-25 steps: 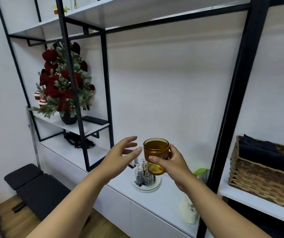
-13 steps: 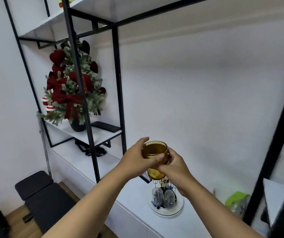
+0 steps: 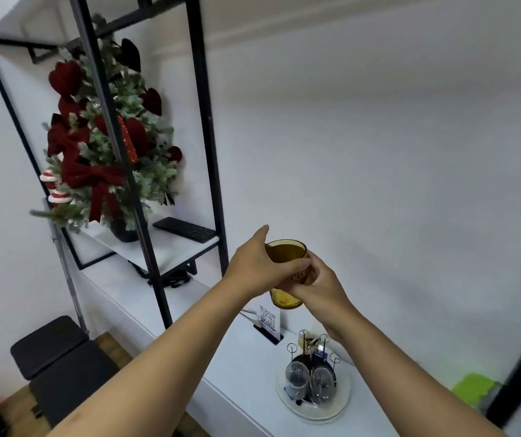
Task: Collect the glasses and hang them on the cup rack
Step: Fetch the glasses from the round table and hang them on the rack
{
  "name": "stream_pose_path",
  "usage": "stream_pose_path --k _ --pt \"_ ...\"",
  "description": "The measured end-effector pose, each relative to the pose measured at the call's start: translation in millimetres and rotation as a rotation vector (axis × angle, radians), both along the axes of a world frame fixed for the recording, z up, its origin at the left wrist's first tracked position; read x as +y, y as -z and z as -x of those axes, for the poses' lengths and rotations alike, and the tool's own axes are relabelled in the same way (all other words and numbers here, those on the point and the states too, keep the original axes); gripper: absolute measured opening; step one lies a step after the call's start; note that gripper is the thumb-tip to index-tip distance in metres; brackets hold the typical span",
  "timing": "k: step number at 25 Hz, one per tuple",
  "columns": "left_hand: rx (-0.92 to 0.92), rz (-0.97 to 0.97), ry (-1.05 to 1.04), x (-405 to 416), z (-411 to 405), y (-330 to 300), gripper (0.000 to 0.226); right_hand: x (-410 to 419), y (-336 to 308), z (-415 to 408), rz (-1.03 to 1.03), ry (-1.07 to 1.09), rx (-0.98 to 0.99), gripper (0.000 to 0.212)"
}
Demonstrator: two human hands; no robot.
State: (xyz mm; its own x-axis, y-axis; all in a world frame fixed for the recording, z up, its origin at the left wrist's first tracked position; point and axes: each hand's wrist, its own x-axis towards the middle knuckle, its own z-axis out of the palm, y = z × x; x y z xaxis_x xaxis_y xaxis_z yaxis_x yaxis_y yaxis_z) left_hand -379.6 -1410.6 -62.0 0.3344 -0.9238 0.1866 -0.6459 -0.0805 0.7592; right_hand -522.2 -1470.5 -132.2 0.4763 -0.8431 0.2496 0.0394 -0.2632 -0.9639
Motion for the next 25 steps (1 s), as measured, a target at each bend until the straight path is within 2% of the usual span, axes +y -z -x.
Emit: stream_pose_path --k 3,5,7,9,11,13,15,19,25 --pt "0.088 0.060 0.013 -29 -7 5 0.122 -25 6 -2 -0.115 0.069 -0.058 0.101" --pt "0.238 0.106 0.036 -44 -13 10 0.122 -39 14 -2 -0.277 0.050 -0.193 0.108" --pt "0.413 0.120 0.090 -60 -19 17 0.119 -55 25 -4 -0.504 0.018 -0.380 0.094" --pt "0.580 0.135 0.159 -78 -24 26 0.113 -69 32 -6 -0.689 -0.029 -0.479 0.076" --pt "0.675 0.136 0.220 -101 -33 39 0.106 -84 39 -14 -0.745 -0.040 -0.511 0.071" --pt "0.710 0.123 0.296 -118 -51 54 0.099 -98 43 -21 -0.712 0.009 -0.510 0.063" --pt "0.636 0.067 0.391 -137 -80 76 0.096 -115 53 -28 -0.669 0.105 -0.467 0.062" --pt "0.419 0.011 0.456 -172 -126 124 0.097 -143 84 -39 -0.606 0.311 -0.304 0.090" --pt "-0.017 0.055 0.566 -209 -122 179 0.092 -151 127 -65 -0.524 0.552 -0.172 0.099"
